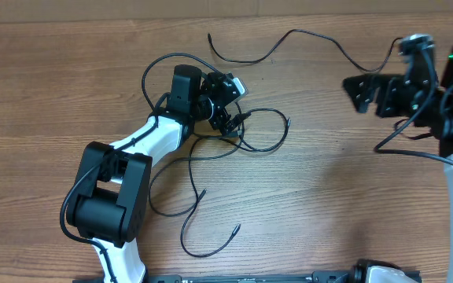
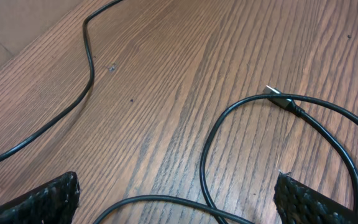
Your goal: Untangle cables
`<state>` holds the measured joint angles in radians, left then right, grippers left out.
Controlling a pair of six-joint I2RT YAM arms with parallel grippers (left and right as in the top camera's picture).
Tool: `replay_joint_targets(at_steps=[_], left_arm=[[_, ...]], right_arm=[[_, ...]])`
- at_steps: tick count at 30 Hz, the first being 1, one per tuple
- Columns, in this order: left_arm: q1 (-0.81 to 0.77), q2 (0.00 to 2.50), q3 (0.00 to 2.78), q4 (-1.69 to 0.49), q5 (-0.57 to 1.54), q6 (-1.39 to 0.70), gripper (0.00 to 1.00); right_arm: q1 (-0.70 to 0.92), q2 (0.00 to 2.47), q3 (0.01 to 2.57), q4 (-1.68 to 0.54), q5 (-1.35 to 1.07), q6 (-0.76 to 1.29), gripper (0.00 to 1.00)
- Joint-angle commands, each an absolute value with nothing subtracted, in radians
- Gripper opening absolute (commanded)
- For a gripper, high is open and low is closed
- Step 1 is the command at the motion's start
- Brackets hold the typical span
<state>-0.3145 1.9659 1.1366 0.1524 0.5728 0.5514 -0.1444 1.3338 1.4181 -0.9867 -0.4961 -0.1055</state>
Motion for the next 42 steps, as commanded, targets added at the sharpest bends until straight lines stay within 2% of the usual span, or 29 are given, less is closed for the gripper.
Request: replay_joint_targets(at_steps=[1, 15, 27, 29, 35, 42], left_arm=[[-0.315, 1.975, 1.148, 0.153, 0.592, 0.535, 1.00], [-0.315, 1.975, 1.148, 0.159, 0.592, 0.535, 1.00], [-0.315, 1.975, 1.148, 0.161, 0.565, 0.532, 1.00], [-0.310, 1.975, 1.148, 0.162, 0.542, 0.470, 1.00], [-0.235, 1.974, 1.148, 0.164, 0.441, 0.100, 1.00], [-0.089, 1.974, 1.148, 0.133, 0.524, 0.064, 0.99]], right_arm=[[-0.100, 1.340, 1.422, -1.019, -0.519, -0.093, 1.00], [0.048, 1.347, 1.420, -1.150, -0.533, -0.094, 1.00], [0.053, 1.364, 1.420, -1.208, -0.533, -0.101, 1.00], [0.053, 1.374, 1.419, -1.218, -0.526, -0.105, 1.00], [0.054, 1.435, 1.419, -1.217, -0.522, -0.105, 1.00], [0.086, 1.518, 1.419, -1.193, -0.522, -0.113, 1.00]])
